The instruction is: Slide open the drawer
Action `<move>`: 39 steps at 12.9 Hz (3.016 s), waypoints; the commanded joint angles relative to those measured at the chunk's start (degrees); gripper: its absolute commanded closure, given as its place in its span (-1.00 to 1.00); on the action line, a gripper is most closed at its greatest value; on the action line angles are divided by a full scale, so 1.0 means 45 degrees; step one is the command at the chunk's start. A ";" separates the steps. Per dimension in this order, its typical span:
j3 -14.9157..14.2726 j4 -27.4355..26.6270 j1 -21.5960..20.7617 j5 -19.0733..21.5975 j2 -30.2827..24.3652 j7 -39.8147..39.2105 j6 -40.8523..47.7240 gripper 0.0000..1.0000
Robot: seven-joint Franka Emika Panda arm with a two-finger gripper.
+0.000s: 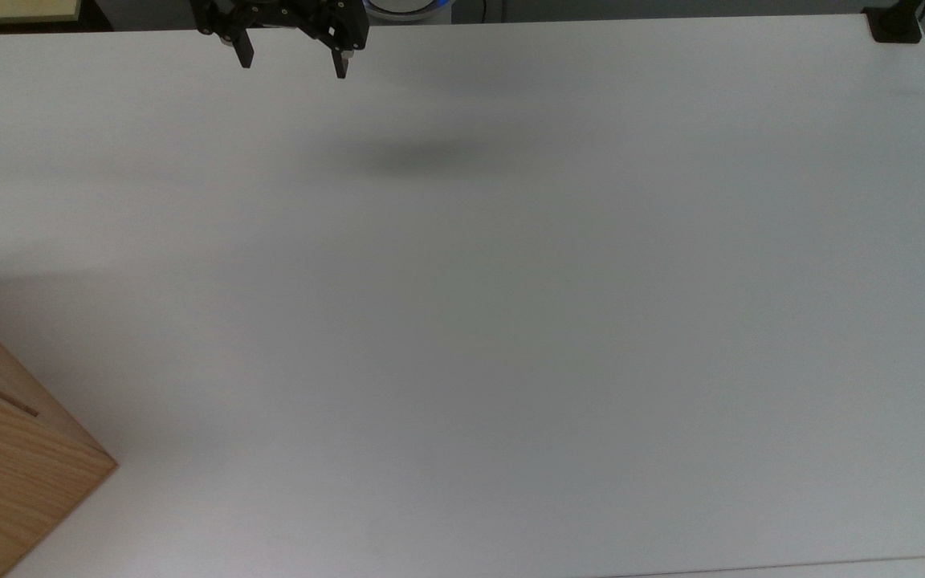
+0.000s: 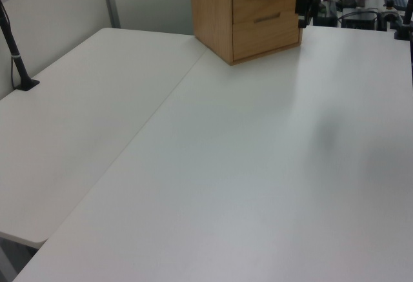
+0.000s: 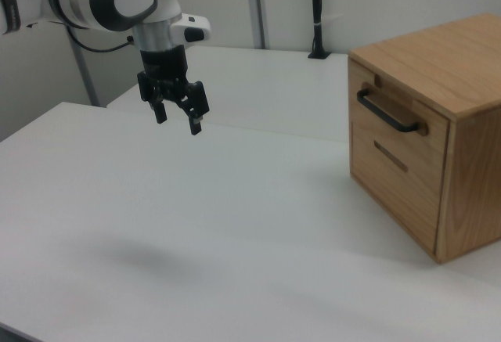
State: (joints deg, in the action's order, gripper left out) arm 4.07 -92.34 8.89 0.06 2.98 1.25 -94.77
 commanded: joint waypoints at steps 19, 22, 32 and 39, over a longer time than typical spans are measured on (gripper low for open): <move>-0.1550 0.0326 -0.0003 0.0320 0.0626 0.6253 -0.2005 -1.00; -0.1744 0.0441 0.0307 0.0337 0.0938 0.0268 -0.2239 -1.00; -0.2605 0.0871 0.0641 -0.1356 0.1660 -0.8870 -0.4912 -1.00; -0.2624 0.0891 0.0661 -0.3372 0.2540 -0.9652 -0.7395 -1.00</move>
State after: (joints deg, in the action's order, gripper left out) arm -7.37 -88.82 12.22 -12.54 13.53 -39.86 -124.89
